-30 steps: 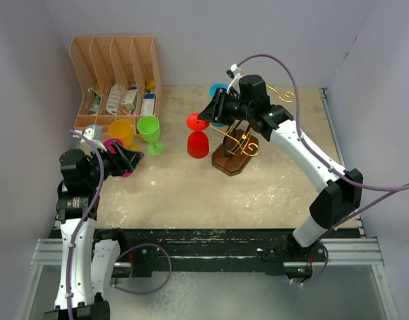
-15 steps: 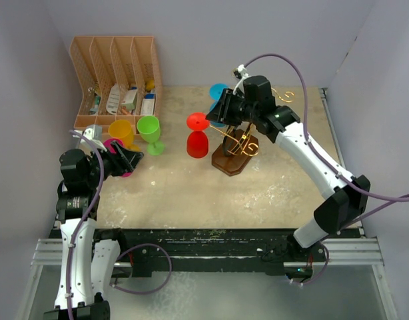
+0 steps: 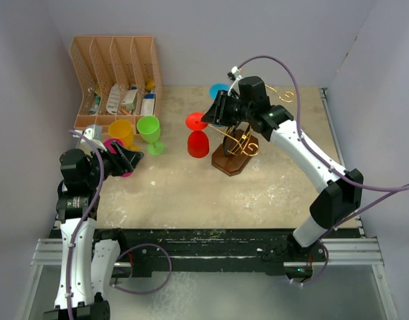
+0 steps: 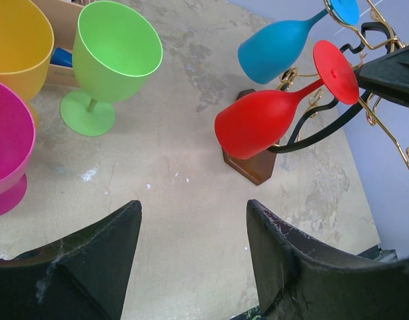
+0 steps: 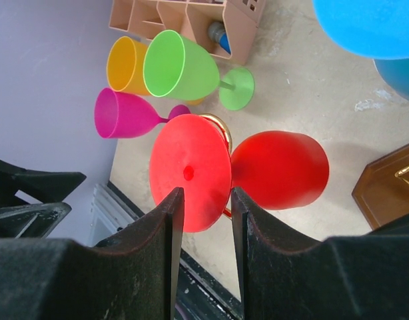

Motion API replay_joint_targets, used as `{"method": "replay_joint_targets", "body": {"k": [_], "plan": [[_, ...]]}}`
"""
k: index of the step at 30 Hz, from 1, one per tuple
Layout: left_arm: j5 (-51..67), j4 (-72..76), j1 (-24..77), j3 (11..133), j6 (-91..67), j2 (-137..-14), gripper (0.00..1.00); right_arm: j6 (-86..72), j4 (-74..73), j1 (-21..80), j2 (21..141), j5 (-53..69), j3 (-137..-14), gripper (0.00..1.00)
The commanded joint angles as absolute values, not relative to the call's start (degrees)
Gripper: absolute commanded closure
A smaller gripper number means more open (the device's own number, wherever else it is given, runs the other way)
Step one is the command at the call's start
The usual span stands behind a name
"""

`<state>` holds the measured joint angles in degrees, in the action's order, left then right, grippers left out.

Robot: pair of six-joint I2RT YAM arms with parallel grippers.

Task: Take the wine glass off the wine glass rack

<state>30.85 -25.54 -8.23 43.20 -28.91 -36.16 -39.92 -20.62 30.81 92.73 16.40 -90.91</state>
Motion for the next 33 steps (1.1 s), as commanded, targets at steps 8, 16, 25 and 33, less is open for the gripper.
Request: {"method": "replay_joint_targets", "body": {"k": [8, 16, 25, 33], "plan": [[30.8, -23.7, -8.3, 43.1, -28.4, -36.1, 0.32, -41.1, -14.5, 31.1, 93.0, 22.8, -91.0, 0.63], [30.8, -23.8, -8.3, 43.1, -28.3, -36.2, 0.32, -41.9, -12.9, 31.1, 93.8, 24.2, -91.0, 0.63], [30.6, -23.9, -8.3, 43.2, -28.2, -36.2, 0.32, -43.2, -11.4, 31.2, 94.7, 24.6, -90.0, 0.64], [30.8, -24.0, -8.3, 43.1, -28.3, -36.3, 0.32, -43.3, -11.6, 31.2, 93.7, 24.4, -89.8, 0.64]]}}
